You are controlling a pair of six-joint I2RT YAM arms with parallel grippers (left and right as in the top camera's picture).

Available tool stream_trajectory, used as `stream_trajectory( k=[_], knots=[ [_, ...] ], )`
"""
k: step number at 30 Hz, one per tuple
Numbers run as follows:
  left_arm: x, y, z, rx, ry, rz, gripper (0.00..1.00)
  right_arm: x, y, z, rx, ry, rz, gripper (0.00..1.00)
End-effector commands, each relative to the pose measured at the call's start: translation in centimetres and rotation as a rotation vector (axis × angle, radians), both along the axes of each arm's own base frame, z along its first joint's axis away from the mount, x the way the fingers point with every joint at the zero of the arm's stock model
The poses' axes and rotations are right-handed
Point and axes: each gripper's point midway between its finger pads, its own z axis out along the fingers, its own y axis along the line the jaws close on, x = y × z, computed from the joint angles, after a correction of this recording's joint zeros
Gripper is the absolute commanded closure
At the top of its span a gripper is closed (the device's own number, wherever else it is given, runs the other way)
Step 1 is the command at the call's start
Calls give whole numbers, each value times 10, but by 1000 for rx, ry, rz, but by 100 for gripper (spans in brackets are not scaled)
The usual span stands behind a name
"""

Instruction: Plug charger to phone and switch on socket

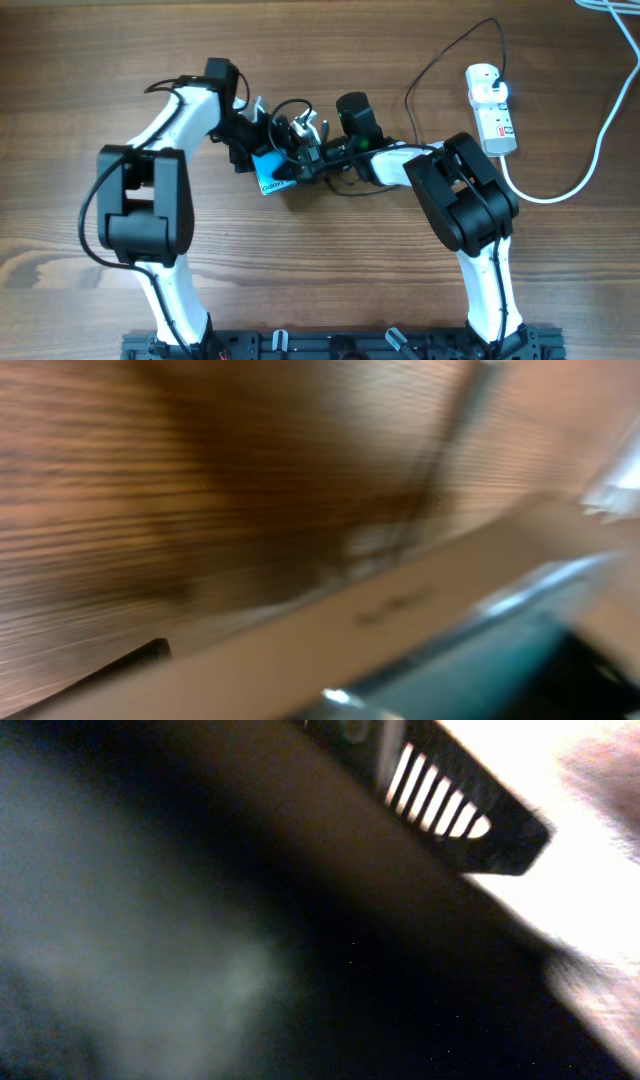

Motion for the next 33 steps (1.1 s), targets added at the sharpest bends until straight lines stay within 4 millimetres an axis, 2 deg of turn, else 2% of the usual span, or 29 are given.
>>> stream_trajectory(
  k=[1, 6, 9, 14, 18, 20, 21, 22, 23, 27, 33],
  knots=[
    [20, -10, 66, -321, -97, 40, 14, -8, 0, 13, 40, 31, 58, 96],
    [32, 4, 97, -517, -136, 94, 21, -2, 3, 30, 62, 44, 48, 96],
    [33, 6, 114, -619, -194, 73, 30, 1, 5, 44, 85, 36, 41, 96],
    [32, 3, 119, -648, -208, 56, 39, 4, 6, 61, 113, 41, 28, 96],
    [29, -3, 141, -778, -273, 10, 46, 7, 8, 62, 103, 76, 7, 96],
    [29, -4, 146, -808, -293, -1, 57, 9, 8, 62, 98, 93, -5, 96],
    [29, -4, 146, -808, -298, -3, 73, 10, 9, 62, 94, 107, -15, 96],
    [28, -4, 146, -808, -311, -10, 81, 11, 9, 63, 92, 113, -23, 96],
    [28, -4, 146, -807, -315, -13, 83, 12, 9, 63, 93, 114, -29, 96],
    [28, -4, 146, -807, -315, -13, 85, 14, 10, 63, 93, 115, -41, 96],
    [28, -6, 146, -808, -313, -17, 79, 25, 10, 63, 98, 115, -97, 96]
  ],
)
